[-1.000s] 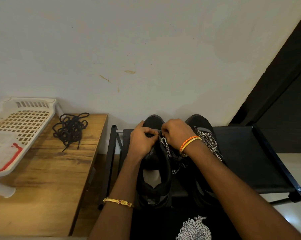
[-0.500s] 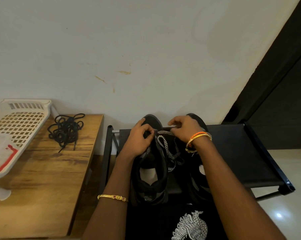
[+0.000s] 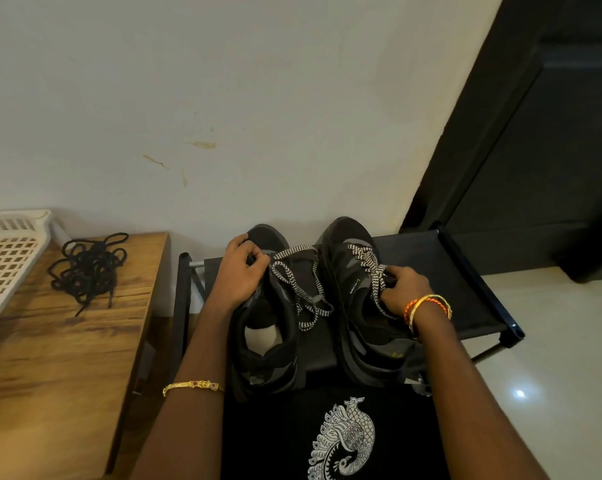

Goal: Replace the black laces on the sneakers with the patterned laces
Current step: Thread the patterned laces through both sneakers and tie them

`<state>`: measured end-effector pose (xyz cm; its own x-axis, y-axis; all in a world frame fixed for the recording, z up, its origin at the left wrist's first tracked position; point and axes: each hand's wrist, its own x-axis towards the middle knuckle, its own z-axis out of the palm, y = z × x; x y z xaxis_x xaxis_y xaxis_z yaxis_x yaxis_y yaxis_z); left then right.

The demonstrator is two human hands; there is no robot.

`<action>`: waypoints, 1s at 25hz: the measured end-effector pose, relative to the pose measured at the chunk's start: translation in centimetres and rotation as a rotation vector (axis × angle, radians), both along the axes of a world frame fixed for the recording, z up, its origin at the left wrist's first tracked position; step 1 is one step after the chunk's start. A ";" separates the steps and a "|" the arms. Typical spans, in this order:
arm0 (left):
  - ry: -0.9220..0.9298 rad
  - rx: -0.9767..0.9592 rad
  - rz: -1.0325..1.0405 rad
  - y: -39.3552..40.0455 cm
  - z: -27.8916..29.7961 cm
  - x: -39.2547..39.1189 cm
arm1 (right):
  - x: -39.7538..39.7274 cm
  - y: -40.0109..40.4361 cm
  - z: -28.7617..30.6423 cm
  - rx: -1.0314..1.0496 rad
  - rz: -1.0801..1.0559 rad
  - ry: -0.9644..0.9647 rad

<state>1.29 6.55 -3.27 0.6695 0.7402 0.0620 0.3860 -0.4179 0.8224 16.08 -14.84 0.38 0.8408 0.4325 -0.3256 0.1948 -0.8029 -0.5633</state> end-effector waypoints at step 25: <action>-0.076 -0.019 0.106 -0.5 -0.3 -0.2 | 2.2 -3.1 6.0 -0.103 0.066 -0.190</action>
<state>1.05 6.01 -3.55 0.5812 0.8082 0.0945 0.3636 -0.3618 0.8584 18.29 -17.93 6.33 0.8622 0.4613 -0.2091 0.3439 -0.8363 -0.4270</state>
